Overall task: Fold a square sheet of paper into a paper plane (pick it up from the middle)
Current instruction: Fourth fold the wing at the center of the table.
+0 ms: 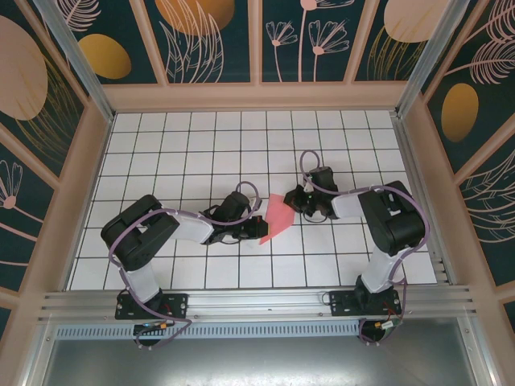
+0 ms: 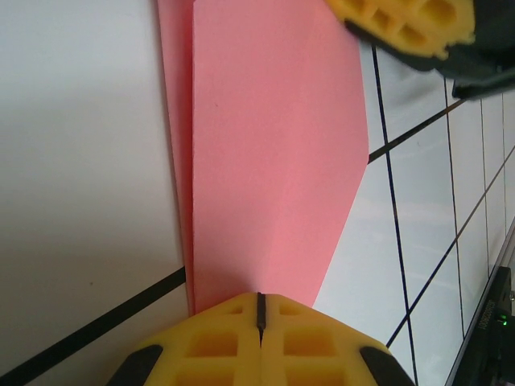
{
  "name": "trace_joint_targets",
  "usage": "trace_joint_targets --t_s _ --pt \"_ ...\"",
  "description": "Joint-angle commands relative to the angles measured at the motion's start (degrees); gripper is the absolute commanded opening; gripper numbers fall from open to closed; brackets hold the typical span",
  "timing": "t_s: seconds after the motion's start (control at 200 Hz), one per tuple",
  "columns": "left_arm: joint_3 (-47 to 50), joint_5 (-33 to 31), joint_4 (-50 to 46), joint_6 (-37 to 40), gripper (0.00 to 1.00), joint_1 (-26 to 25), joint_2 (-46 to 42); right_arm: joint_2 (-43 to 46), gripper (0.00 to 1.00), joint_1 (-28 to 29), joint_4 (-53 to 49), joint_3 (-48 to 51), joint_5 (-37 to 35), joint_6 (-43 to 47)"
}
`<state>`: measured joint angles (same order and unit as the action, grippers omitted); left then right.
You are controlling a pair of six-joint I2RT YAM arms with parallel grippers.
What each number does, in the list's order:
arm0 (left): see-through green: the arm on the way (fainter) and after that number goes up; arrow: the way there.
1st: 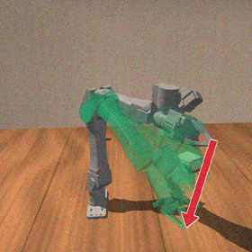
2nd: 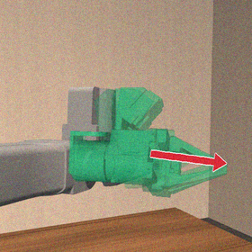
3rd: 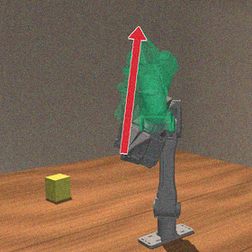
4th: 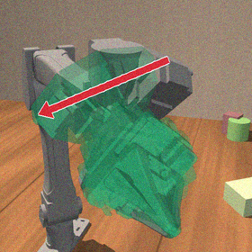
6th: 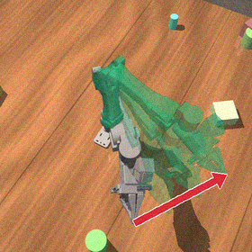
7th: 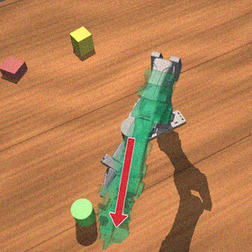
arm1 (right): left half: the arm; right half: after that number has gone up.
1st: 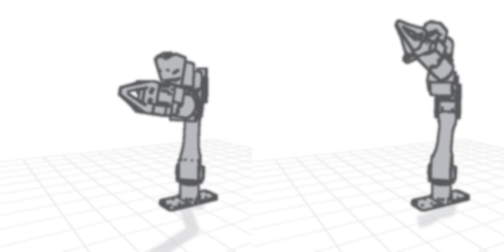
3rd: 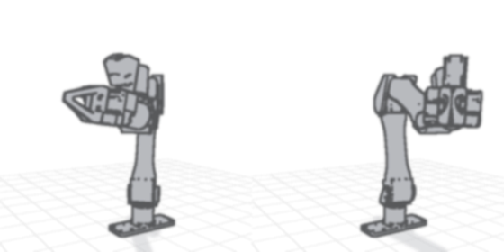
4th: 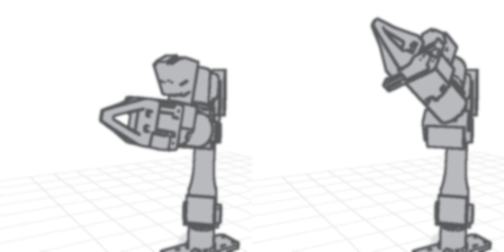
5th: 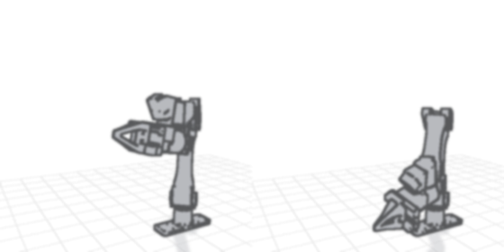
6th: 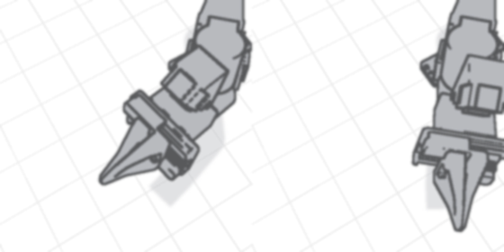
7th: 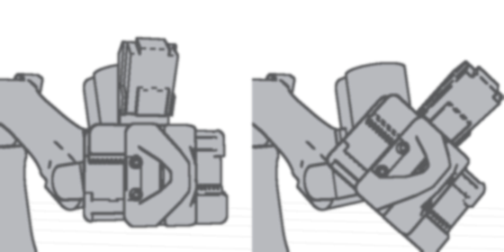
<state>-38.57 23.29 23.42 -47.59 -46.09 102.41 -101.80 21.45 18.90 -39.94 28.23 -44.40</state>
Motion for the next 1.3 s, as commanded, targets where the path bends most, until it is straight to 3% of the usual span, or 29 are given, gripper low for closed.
trace_joint_targets --t_s 0.0,0.255,0.44,0.625,0.851,0.976,1.296 --pt "4.17 -3.69 -14.37 1.97 0.00 0.38 1.92 -3.09 0.08 -4.89 -3.17 -1.98 -9.16 3.61" --pt "4.54 -3.86 -14.59 2.15 0.00 0.31 1.65 -2.92 0.08 -5.89 -8.28 -6.27 -8.96 5.83" --pt "4.21 -3.78 -14.70 2.15 0.00 0.38 1.56 6.14 0.10 -5.29 -11.51 -6.10 -8.05 6.35" --pt "3.16 -3.69 -15.16 2.15 0.00 0.37 1.11 13.51 0.10 1.37 -6.86 -0.76 -5.64 1.88" --pt "1.93 -3.56 -15.80 2.50 0.00 0.38 1.38 10.86 0.08 11.29 0.27 4.06 -7.56 -4.46" --pt "1.57 -3.18 -15.63 2.50 0.00 0.34 1.82 6.37 0.07 12.45 2.90 4.72 -6.76 -5.27" --pt "0.59 -1.99 -18.58 3.37 0.00 0.37 -3.70 0.43 0.05 12.52 -3.25 5.13 -12.34 -3.01"
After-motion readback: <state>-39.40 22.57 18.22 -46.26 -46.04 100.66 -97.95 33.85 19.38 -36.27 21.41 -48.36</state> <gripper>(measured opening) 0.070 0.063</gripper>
